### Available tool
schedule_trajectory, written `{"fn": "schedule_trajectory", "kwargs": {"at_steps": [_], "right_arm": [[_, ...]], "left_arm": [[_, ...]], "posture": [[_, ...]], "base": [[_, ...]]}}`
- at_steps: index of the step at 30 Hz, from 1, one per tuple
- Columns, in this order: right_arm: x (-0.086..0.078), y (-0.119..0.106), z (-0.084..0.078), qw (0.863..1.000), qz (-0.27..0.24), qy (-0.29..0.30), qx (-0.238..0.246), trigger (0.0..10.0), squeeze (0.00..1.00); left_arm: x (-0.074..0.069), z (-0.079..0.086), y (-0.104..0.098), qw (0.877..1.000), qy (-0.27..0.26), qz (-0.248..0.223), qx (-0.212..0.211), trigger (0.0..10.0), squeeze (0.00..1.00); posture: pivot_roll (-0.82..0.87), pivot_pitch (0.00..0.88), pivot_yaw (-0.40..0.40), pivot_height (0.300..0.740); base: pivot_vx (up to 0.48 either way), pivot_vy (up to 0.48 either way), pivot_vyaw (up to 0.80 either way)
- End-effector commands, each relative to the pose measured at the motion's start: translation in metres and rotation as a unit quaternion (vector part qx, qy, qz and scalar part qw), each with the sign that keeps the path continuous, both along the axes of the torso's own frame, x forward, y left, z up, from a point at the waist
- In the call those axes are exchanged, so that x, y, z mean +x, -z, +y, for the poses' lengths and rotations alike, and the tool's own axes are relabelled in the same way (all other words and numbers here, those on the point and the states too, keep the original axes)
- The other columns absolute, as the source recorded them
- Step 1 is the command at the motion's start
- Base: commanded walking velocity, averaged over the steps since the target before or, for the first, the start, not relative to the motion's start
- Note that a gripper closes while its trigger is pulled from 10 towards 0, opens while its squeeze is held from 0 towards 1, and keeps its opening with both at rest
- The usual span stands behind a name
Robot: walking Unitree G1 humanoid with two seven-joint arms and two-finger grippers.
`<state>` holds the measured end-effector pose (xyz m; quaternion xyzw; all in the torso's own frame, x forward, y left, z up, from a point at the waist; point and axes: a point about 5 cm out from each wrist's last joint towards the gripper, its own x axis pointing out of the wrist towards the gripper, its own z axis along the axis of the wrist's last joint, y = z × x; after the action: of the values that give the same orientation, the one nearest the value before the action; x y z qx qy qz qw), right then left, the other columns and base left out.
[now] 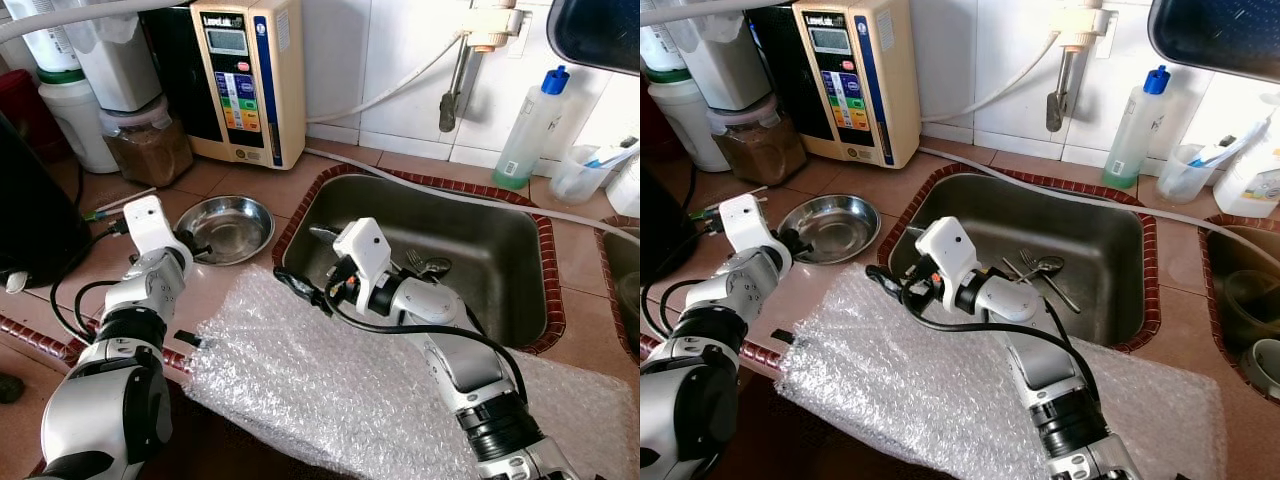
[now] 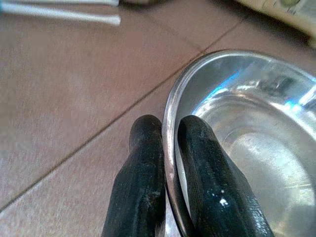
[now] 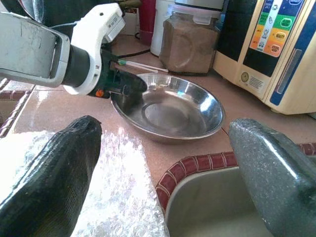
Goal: Kitchen organization
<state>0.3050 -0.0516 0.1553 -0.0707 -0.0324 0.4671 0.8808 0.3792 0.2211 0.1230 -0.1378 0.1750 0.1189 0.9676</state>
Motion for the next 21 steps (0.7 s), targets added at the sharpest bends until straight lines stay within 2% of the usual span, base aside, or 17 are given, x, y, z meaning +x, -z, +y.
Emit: {"fn": "schedule_trajectory", "kwargs": {"at_steps": [1,2,4,6,7,9,16,18,19,20,21], "right_arm": [[-0.003,-0.003,0.004,1.0,-0.007,-0.012,-0.001,10.0,0.61],[-0.002,-0.004,0.004,1.0,-0.007,-0.011,-0.002,10.0,0.61],[-0.002,-0.004,0.004,1.0,-0.008,-0.011,-0.002,10.0,0.61],[-0.001,-0.004,0.004,1.0,-0.01,-0.006,-0.002,10.0,0.61],[-0.001,-0.004,0.004,1.0,-0.01,-0.006,-0.002,10.0,0.61],[0.003,-0.005,0.003,1.0,-0.013,0.011,0.003,10.0,0.61],[0.019,-0.015,-0.006,0.995,-0.028,0.088,0.032,10.0,0.59],[0.023,-0.019,-0.008,0.993,-0.031,0.103,0.04,10.0,0.49],[0.026,-0.02,-0.009,0.992,-0.033,0.115,0.047,10.0,0.29],[0.027,-0.021,-0.01,0.991,-0.033,0.122,0.051,10.0,0.29],[0.03,-0.023,-0.012,0.988,-0.033,0.135,0.06,10.0,0.15]], "left_arm": [[-0.003,0.003,0.004,1.0,-0.003,0.008,0.005,0.0,0.0],[-0.001,0.004,-0.002,1.0,-0.006,-0.01,0.01,0.0,0.0],[0.0,0.004,-0.004,1.0,-0.006,-0.018,0.012,0.0,0.0],[0.004,0.002,-0.015,0.998,-0.006,-0.063,0.015,0.0,0.0],[0.004,0.002,-0.015,0.998,-0.006,-0.063,0.015,0.0,0.0],[0.006,-0.002,-0.026,0.994,0.002,-0.109,0.003,0.0,0.0],[0.01,-0.015,-0.046,0.981,0.03,-0.193,0.007,0.0,0.0],[0.01,-0.021,-0.054,0.975,0.045,-0.217,0.013,0.0,0.0],[0.011,-0.027,-0.059,0.97,0.06,-0.237,0.015,0.0,0.0],[0.011,-0.029,-0.062,0.967,0.067,-0.246,0.014,0.0,0.0],[0.011,-0.034,-0.066,0.961,0.079,-0.263,0.022,0.0,0.0]], "posture": [[0.06,0.0,0.06,0.74],[0.07,0.0,0.059,0.74],[0.07,0.0,0.059,0.74],[0.07,0.0,0.058,0.74],[0.07,0.0,0.058,0.74],[0.07,0.0,0.057,0.74],[0.07,0.0,0.054,0.74],[0.07,0.0,0.054,0.74],[0.07,0.0,0.054,0.74],[0.07,0.0,0.054,0.74],[0.07,0.0,0.055,0.74]], "base": [[0.0,0.0,0.0],[0.0,0.0,0.0],[0.0,0.0,0.0],[0.0,0.0,0.0],[0.0,0.0,0.0],[0.0,0.0,0.0],[0.0,0.0,0.0],[0.0,0.0,0.0],[0.0,0.0,0.0],[0.0,0.0,0.0],[0.0,0.0,0.0]]}}
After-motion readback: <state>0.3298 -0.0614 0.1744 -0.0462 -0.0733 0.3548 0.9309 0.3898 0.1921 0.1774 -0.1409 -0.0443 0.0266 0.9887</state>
